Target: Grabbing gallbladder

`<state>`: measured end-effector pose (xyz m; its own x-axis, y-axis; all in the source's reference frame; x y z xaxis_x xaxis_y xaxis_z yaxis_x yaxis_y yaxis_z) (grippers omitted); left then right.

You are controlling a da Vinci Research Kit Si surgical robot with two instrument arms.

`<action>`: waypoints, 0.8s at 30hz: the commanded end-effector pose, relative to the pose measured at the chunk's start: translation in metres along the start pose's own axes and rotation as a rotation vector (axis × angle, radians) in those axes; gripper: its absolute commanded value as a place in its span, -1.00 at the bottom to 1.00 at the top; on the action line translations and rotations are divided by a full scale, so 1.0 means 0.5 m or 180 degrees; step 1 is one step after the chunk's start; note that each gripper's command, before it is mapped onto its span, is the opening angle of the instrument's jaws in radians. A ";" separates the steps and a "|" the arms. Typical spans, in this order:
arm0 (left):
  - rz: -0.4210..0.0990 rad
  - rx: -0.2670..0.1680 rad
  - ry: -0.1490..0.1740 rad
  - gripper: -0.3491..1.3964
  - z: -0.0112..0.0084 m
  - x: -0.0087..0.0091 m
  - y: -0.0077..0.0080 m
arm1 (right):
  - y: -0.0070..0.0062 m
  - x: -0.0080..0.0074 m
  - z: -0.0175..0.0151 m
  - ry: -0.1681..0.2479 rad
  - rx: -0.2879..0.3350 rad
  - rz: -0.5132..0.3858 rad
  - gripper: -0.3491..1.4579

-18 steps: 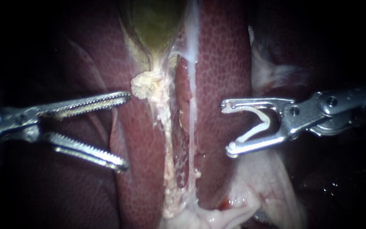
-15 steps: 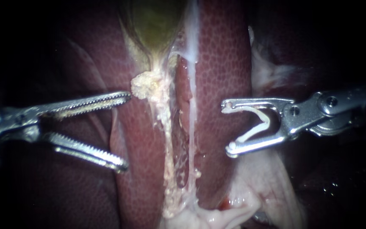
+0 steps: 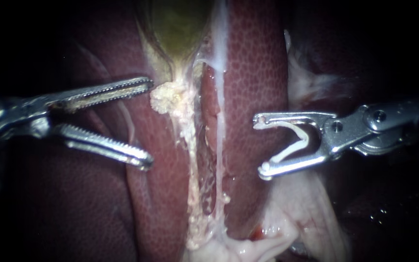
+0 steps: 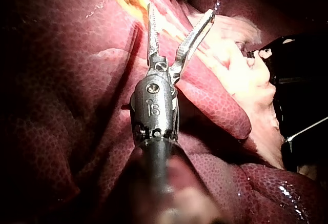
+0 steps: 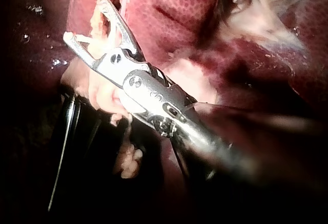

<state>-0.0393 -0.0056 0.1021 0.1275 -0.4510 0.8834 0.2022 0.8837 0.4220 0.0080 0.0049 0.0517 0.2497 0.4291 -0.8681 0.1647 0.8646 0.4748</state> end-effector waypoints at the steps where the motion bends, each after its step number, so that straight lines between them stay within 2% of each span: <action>1: -0.0004 -0.0004 0.0003 0.29 0.0005 0.0003 0.0008 | 0.0000 0.0000 0.0000 0.0000 0.0001 -0.0001 0.05; 9: 0.0002 -0.0052 0.0009 0.29 0.0041 0.0045 0.0053 | -0.0001 -0.0001 0.0000 0.0000 0.0001 -0.0002 0.05; 14: 0.0052 -0.0068 0.0013 0.19 0.0057 0.0086 0.0058 | -0.0001 0.0000 0.0000 0.0000 0.0001 -0.0002 0.05; 19: -0.0095 -0.0144 0.0011 -0.02 0.0063 0.0115 0.0060 | -0.0001 0.0000 0.0000 0.0000 0.0002 -0.0002 0.05; 21: -0.0150 -0.0174 0.0013 -0.21 0.0061 0.0119 0.0063 | -0.0001 0.0000 0.0000 0.0000 0.0002 -0.0002 0.05; 23: -0.0208 -0.0280 0.0024 -0.35 0.0056 0.0121 0.0066 | -0.0001 0.0000 0.0000 0.0000 0.0002 -0.0002 0.05; 24: -0.0229 -0.0289 0.0024 -0.40 0.0054 0.0122 0.0067 | -0.0002 0.0000 0.0000 0.0000 0.0003 -0.0002 0.05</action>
<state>-0.0404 -0.0051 0.1096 0.1138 -0.5216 0.8455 0.3028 0.8288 0.4706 0.0080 0.0048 0.0517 0.2495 0.4285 -0.8684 0.1657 0.8646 0.4743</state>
